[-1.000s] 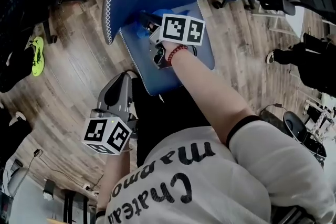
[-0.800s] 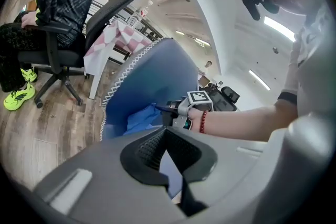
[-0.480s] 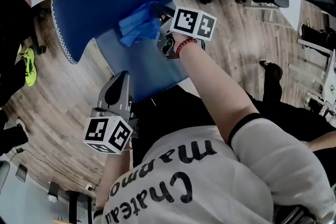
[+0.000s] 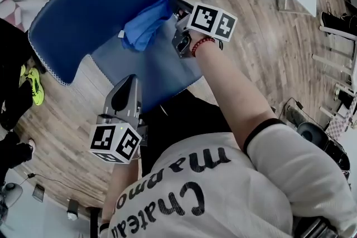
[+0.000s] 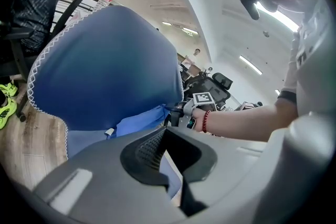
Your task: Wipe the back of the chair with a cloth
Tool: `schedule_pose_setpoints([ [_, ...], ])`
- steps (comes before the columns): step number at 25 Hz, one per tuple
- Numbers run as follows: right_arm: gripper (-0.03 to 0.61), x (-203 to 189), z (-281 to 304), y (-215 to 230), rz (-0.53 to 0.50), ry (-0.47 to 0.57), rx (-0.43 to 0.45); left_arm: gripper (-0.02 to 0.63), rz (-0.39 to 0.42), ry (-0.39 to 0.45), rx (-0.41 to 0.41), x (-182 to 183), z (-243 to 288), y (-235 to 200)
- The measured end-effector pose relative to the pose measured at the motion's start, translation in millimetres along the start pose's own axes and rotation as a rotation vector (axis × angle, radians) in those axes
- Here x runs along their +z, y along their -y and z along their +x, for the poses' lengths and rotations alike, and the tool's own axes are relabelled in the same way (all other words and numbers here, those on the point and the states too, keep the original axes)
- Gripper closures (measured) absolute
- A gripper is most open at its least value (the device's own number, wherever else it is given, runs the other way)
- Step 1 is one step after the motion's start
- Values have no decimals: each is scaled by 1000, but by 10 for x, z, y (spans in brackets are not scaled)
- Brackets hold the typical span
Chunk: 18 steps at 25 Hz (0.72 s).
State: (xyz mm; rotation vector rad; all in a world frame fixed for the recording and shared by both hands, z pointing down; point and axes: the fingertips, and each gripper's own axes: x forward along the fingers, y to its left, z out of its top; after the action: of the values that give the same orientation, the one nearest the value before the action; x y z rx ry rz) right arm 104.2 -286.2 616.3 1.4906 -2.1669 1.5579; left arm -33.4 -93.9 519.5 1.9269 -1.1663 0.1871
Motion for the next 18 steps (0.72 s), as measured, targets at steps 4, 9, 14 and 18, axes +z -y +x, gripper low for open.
schedule_pose_setpoints([
  [4,552,189,-196,173,10,52,-23,609,28,-10,-19,-1,62,135],
  [9,552,286,-435,256,-9,96,-56,609,43,-9,-33,-14,28,257],
  [14,552,259,-534,176,-17,125,-77,609,46,5,-38,-4,-140,257],
  [18,552,-15,-378,-130,-36,86,-47,609,32,18,-19,-26,-396,98],
])
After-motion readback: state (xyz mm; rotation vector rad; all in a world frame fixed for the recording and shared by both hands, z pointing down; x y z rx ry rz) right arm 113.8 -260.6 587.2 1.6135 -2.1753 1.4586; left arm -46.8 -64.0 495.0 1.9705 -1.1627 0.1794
